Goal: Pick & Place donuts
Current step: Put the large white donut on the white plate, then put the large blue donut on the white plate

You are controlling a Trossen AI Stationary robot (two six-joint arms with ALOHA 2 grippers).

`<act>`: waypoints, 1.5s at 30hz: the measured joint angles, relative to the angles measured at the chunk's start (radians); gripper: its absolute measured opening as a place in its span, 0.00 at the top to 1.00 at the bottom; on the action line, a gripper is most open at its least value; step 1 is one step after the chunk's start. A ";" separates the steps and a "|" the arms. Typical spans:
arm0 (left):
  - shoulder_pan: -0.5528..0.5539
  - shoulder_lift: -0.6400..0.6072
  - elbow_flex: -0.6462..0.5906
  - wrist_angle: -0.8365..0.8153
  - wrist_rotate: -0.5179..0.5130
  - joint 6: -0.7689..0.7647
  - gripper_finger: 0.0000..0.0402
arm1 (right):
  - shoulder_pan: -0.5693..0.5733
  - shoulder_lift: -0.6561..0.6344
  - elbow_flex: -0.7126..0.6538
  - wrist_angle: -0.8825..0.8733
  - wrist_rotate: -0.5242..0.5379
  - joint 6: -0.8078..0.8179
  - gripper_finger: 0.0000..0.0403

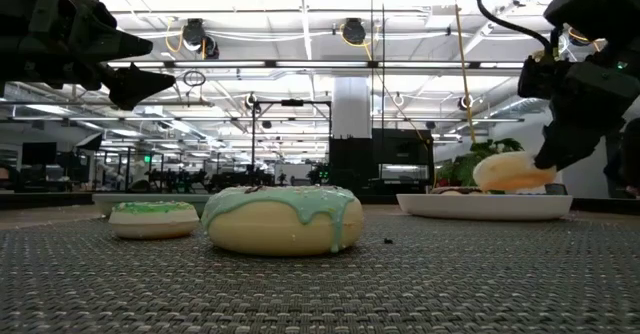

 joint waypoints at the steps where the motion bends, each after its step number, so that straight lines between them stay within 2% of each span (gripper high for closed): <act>1: 0.000 0.000 0.000 0.000 0.000 0.000 0.06 | 0.000 0.000 0.000 -0.006 0.000 0.000 0.32; 16: 0.000 0.000 0.000 0.000 0.000 0.000 0.06 | 0.000 0.000 0.000 -0.030 -0.028 0.045 0.02; 26: 0.000 0.000 0.000 0.000 0.000 0.000 0.06 | 0.000 -0.003 0.000 -0.032 -0.051 0.111 0.01; 30: 0.000 0.000 0.000 0.000 0.000 0.000 0.06 | 0.000 -0.025 0.000 -0.038 0.013 0.083 0.01; 37: 0.000 0.000 0.000 0.000 0.000 0.000 0.06 | 0.000 -0.071 0.000 0.015 0.112 -0.145 0.01; 45: 0.000 0.000 0.000 0.000 0.000 0.000 0.06 | 0.000 -0.079 0.000 0.352 0.101 -0.589 0.01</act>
